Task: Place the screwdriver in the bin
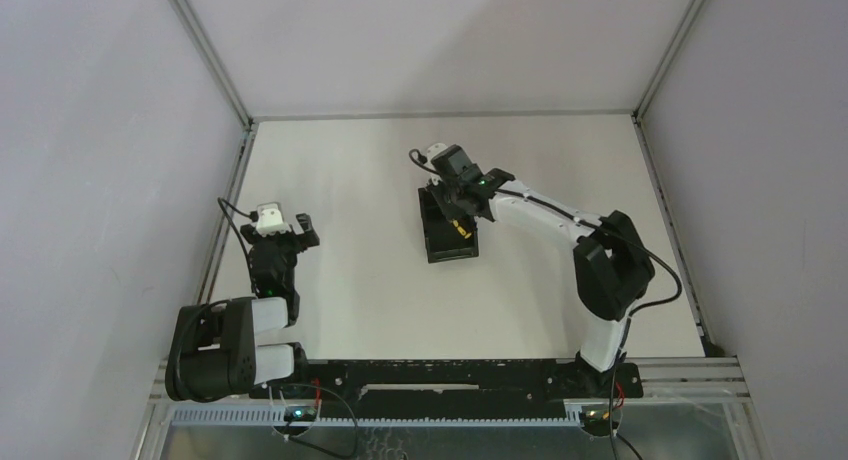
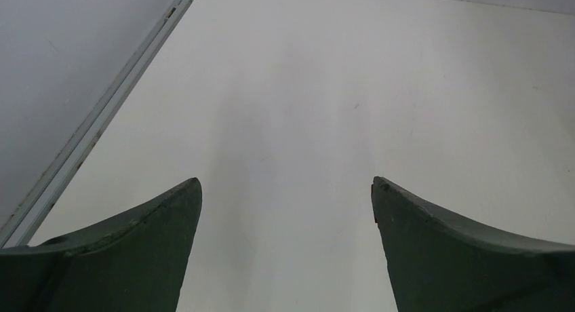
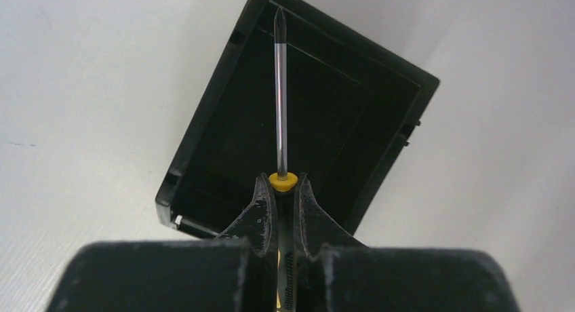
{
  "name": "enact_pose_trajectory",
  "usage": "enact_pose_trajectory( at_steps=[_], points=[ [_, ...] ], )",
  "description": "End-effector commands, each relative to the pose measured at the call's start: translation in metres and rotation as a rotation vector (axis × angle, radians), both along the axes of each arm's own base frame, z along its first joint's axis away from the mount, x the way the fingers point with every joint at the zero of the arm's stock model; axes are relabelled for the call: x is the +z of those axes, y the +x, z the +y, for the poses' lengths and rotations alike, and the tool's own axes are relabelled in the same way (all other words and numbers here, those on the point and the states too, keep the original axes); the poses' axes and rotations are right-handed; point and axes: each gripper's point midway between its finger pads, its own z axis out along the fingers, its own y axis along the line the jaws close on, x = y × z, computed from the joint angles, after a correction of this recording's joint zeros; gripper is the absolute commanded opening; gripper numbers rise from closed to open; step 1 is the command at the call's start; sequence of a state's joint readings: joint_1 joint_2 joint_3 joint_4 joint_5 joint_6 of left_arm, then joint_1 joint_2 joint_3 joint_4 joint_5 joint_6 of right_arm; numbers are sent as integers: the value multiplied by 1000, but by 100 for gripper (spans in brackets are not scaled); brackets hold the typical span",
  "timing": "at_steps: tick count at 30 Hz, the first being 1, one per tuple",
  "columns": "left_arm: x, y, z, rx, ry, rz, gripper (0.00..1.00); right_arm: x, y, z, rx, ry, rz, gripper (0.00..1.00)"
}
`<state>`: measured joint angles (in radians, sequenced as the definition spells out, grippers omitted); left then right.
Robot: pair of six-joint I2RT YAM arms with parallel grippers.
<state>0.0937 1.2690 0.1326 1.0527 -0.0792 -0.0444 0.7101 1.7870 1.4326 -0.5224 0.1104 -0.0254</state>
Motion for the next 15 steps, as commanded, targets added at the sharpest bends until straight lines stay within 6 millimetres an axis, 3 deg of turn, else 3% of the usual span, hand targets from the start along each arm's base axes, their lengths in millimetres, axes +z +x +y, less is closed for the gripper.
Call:
enact_pose_trajectory(
  at_steps=[1, 9, 12, 15],
  points=[
    [30, 12, 3, 7, 25, -85, 100, 0, 12, 7, -11, -31, -38, 8],
    [30, 12, 3, 7, 26, -86, 100, -30, 17, 12, -63, -35, -2, 27],
    [30, 12, 3, 7, 25, -85, 100, -30, 17, 14, -78, -24, -1, 39],
    [31, 12, 3, 7, 26, -86, 100, -16, 12, 16, -82, -9, 5, 56]
  ],
)
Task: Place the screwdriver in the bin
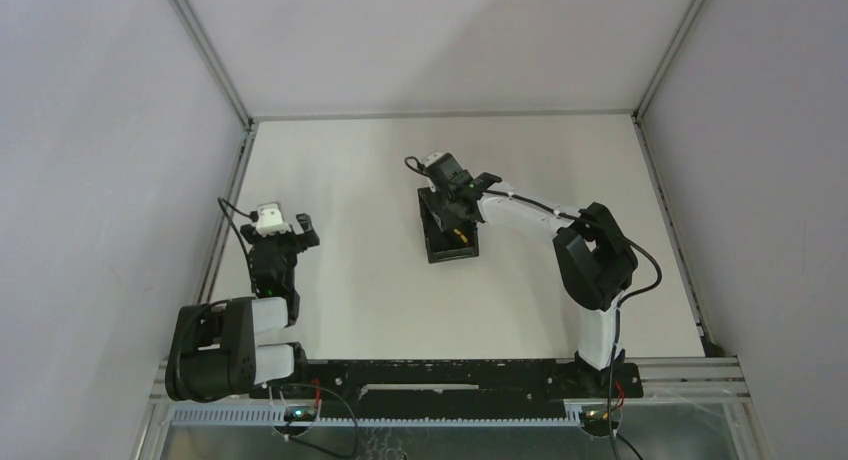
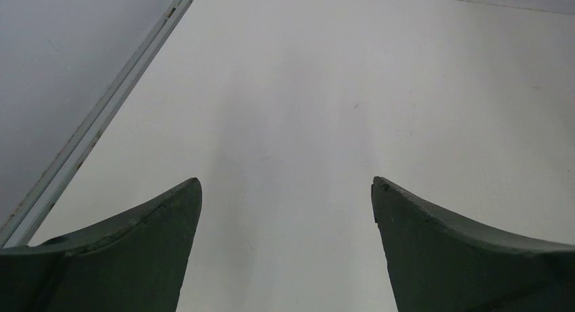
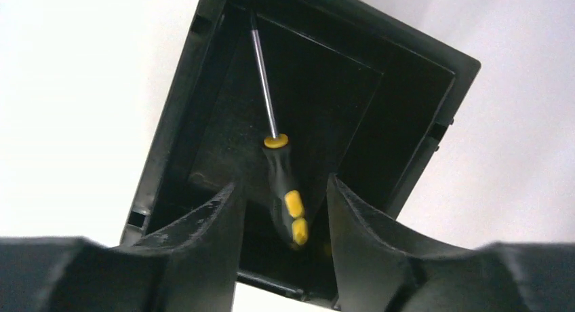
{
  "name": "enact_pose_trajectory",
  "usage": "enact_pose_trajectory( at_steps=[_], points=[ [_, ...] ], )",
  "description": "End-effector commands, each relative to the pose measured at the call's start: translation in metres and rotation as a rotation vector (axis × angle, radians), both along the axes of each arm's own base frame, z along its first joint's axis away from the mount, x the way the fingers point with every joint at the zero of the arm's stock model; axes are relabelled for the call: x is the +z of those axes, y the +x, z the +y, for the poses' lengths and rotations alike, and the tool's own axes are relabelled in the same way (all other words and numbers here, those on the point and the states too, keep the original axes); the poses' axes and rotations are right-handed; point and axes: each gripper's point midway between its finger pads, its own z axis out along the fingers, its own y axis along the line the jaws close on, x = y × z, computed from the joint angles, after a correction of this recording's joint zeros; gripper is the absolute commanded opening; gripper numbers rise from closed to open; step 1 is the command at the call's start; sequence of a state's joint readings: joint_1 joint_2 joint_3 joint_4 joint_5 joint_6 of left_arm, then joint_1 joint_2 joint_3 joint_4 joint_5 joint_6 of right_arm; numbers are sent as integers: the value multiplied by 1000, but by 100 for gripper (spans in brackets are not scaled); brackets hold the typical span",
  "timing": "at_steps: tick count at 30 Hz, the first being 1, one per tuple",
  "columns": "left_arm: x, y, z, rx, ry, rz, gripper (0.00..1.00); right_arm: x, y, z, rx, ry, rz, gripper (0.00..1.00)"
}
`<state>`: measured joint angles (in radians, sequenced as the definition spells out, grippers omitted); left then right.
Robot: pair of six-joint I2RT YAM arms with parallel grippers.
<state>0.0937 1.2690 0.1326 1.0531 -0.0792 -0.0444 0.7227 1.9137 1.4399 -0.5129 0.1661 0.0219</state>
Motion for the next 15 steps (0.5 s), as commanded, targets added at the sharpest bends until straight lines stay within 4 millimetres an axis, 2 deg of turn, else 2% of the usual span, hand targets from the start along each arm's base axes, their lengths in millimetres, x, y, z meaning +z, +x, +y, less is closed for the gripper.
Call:
enact_pose_trajectory(
  at_steps=[1, 4, 6, 7, 9, 11, 13, 15],
  points=[
    [30, 12, 3, 6, 26, -85, 100, 44, 8, 17, -27, 77, -75, 61],
    [30, 12, 3, 7, 25, -85, 100, 67, 4, 18, -37, 94, -103, 75],
    [30, 12, 3, 7, 25, -85, 100, 88, 1, 17, -57, 121, -122, 79],
    [31, 13, 3, 7, 25, -86, 100, 96, 1, 14, -75, 127, -134, 81],
    [31, 12, 3, 8, 25, -86, 100, 112, 2, 3, -126, 133, -178, 92],
    [30, 12, 3, 7, 25, -85, 100, 122, 4, -14, -192, 140, -208, 99],
    [30, 12, 3, 7, 25, -85, 100, 126, 6, -40, -273, 159, -212, 100],
    [30, 12, 3, 7, 25, -85, 100, 126, 7, -74, -366, 166, -220, 100]
  ],
)
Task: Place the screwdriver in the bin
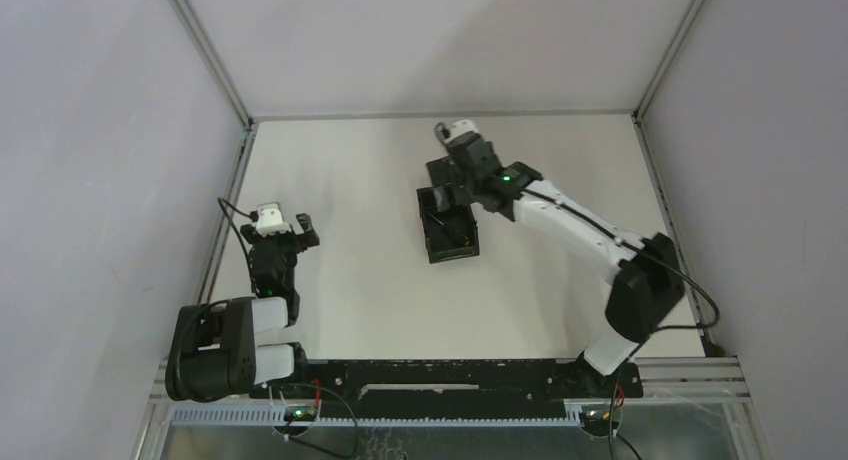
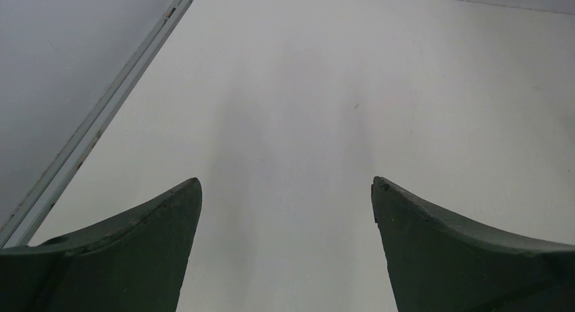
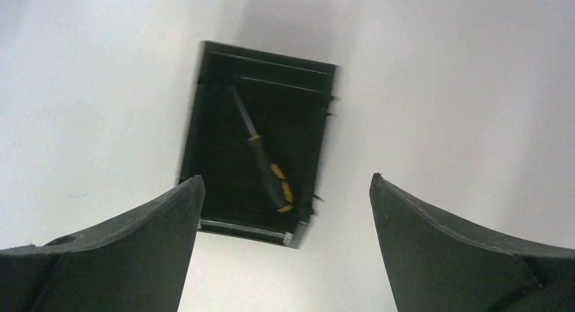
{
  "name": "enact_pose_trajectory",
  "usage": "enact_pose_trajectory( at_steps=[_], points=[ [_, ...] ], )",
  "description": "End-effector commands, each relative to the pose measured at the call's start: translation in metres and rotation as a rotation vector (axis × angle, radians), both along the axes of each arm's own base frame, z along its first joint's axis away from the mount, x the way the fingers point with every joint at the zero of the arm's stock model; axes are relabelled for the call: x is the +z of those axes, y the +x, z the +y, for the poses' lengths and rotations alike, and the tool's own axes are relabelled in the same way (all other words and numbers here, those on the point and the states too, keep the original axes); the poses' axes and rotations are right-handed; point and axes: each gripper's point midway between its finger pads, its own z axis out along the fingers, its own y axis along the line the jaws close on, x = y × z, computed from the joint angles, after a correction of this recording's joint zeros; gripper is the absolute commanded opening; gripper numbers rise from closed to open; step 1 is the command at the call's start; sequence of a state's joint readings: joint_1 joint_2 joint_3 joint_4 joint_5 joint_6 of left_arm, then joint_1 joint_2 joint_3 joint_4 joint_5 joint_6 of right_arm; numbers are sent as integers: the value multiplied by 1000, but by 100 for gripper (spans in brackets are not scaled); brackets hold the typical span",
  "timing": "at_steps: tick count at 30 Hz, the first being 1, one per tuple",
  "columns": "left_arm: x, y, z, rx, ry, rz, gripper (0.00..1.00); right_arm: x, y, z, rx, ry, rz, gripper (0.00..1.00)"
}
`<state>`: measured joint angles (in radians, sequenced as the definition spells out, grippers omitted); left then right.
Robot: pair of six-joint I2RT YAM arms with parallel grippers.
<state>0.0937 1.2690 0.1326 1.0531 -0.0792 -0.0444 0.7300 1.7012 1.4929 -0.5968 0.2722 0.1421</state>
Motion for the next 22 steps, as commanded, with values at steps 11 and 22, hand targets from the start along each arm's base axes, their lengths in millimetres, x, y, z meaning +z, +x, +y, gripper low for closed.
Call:
enact_pose_trajectory(
  at_steps=[11, 22],
  points=[
    [30, 12, 2, 7, 25, -85, 100, 10, -15, -250, -648, 138, -102, 100],
    [30, 12, 3, 8, 25, -85, 100, 16, -17, -264, -678, 241, -293, 100]
  ],
)
